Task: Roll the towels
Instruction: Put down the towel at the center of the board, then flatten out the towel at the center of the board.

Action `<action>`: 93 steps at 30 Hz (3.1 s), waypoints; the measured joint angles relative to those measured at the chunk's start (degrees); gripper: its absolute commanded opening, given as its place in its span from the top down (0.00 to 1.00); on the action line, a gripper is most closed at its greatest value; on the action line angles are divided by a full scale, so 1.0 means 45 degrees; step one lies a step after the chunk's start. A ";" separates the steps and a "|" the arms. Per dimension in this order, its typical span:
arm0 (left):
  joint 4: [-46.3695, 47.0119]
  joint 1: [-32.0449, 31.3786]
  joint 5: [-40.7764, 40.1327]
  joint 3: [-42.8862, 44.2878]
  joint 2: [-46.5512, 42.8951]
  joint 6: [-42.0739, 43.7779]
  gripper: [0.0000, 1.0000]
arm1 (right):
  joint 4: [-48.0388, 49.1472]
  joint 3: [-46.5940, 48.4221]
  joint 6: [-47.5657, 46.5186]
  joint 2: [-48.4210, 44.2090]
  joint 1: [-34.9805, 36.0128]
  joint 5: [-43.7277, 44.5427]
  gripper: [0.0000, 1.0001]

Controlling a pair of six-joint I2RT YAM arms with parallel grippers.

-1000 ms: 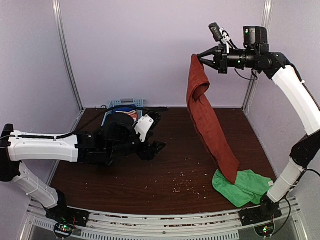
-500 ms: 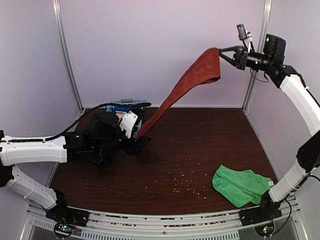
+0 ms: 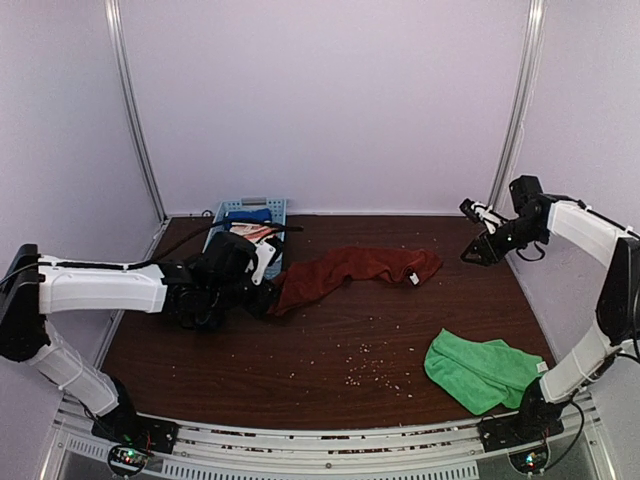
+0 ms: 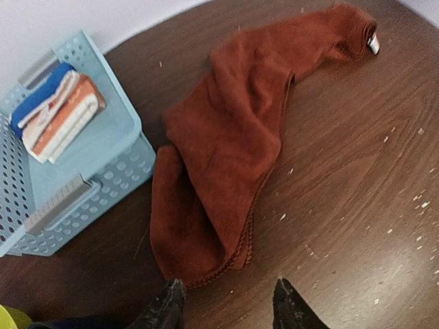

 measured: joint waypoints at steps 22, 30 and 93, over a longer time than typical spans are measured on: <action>-0.1982 0.1865 0.1350 0.1919 0.3730 -0.1525 0.55 | 0.2827 0.0942 0.0505 0.5348 0.4551 0.5659 0.64; -0.2108 0.1875 0.1355 0.1821 0.3657 -0.1535 0.55 | 0.3905 0.0908 0.0884 0.5634 0.4551 0.6494 0.96; -0.3963 0.1875 -0.2390 0.3424 -0.0612 0.0549 1.00 | 0.2793 0.2059 0.3546 -0.1088 0.1331 0.5406 1.00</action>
